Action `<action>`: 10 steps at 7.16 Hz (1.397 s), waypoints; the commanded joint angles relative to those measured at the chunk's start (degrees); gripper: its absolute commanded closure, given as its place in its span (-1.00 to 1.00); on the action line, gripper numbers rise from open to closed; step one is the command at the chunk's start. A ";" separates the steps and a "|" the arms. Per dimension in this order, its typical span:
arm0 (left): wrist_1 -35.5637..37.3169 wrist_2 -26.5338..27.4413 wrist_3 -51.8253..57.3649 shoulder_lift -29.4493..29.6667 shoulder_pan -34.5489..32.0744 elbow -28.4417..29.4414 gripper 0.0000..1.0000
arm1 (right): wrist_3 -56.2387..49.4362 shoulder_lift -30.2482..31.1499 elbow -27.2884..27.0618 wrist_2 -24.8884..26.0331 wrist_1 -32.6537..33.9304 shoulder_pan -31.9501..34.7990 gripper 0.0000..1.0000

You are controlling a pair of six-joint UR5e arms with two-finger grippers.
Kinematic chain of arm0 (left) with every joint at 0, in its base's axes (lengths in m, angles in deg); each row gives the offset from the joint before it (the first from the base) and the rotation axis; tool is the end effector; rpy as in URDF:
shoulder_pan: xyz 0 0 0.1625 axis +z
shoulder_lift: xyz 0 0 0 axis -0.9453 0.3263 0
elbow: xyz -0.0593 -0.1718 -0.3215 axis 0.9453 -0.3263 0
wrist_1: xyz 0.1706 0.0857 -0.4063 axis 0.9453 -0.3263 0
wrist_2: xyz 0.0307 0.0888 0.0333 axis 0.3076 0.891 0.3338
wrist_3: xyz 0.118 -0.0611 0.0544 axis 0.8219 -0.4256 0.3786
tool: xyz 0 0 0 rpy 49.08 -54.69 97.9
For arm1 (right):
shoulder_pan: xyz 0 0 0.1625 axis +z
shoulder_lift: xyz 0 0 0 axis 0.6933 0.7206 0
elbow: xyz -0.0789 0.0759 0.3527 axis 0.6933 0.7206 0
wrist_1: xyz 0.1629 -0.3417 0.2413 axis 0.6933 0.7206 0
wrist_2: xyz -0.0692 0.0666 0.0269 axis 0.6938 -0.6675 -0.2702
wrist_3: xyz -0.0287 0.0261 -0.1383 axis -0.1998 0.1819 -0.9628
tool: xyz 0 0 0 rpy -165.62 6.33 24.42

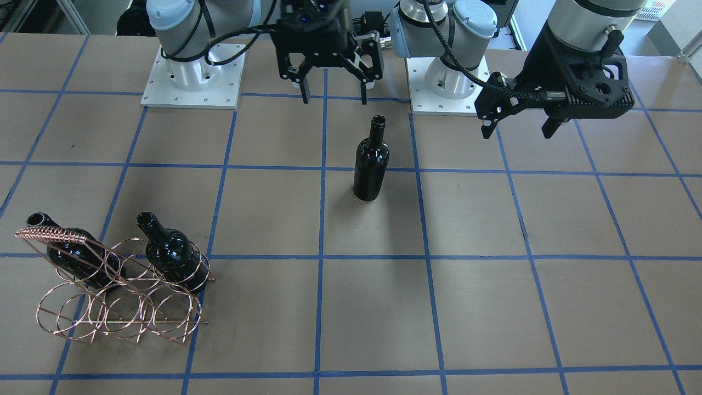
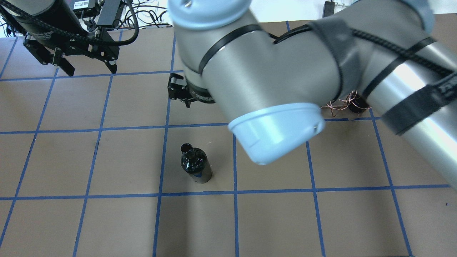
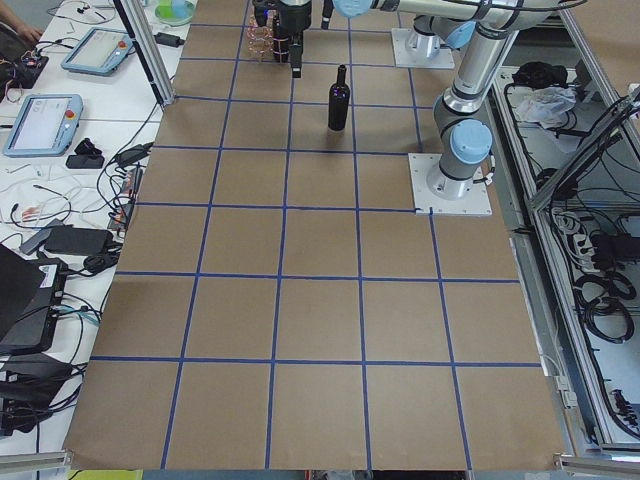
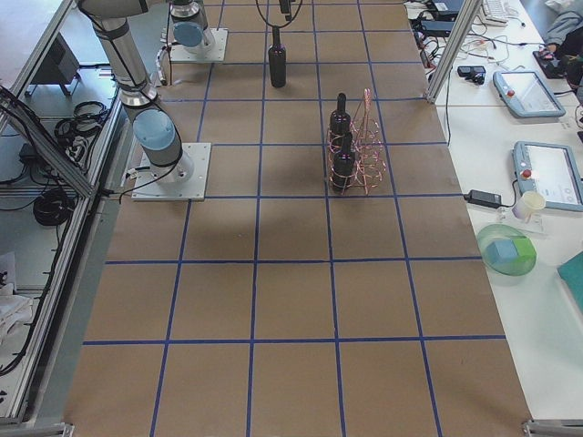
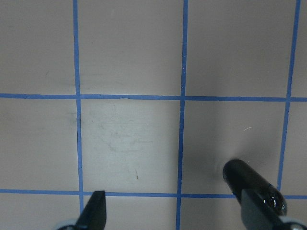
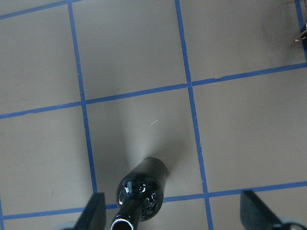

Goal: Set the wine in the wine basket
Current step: 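Reach the right gripper over to the upright bottle and grip its neck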

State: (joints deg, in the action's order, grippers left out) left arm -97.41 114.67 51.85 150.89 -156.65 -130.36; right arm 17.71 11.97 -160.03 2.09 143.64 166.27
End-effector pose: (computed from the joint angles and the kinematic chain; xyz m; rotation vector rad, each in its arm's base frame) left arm -0.0908 -0.5377 0.4445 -0.0479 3.1231 -0.0213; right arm 0.4240 -0.4275 0.3915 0.2130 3.0295 -0.2673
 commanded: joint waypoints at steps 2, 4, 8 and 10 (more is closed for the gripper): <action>-0.18 -0.03 0.00 -0.90 0.00 -0.15 -1.00 | -3.40 -7.62 -0.50 -0.68 3.82 2.95 -1.00; -0.27 0.06 0.00 -0.90 0.01 -0.15 -1.00 | -7.27 -8.96 -0.42 -4.19 3.93 3.04 -1.00; 0.17 -0.11 0.00 -0.99 0.53 -0.15 -1.00 | -9.14 -9.31 -0.59 -6.76 -2.56 3.13 -0.84; 0.17 -0.03 0.00 -0.99 0.62 -0.15 -1.00 | -8.70 -9.75 -0.59 -8.43 -1.97 3.21 -0.59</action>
State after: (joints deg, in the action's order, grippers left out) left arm -97.26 114.63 51.84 149.91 -156.09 -130.51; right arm 8.77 2.46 -160.62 -5.40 141.66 169.45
